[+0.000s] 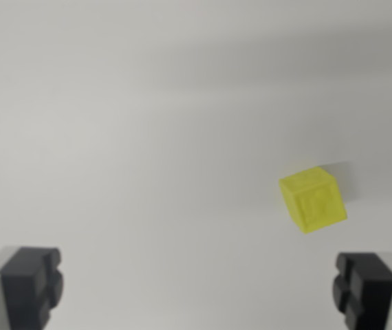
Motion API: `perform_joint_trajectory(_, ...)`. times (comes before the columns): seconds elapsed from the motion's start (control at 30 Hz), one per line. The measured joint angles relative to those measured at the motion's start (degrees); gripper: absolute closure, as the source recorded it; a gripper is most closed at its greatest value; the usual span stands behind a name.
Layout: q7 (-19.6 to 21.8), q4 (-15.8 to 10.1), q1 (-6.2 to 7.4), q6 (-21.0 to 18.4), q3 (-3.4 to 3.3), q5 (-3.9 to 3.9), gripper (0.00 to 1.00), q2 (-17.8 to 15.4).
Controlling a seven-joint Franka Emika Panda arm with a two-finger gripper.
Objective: Pick yellow cube
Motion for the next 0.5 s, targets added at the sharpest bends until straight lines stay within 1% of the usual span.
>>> perform_joint_trajectory(0.2, -0.56, -0.23, -0.12, 0.09, -0.01, 0.00, 0.00, -0.07)
perform_joint_trajectory(0.5, -3.83, -3.27, -1.37, 3.02, -0.03, 0.26, 0.00, -0.11)
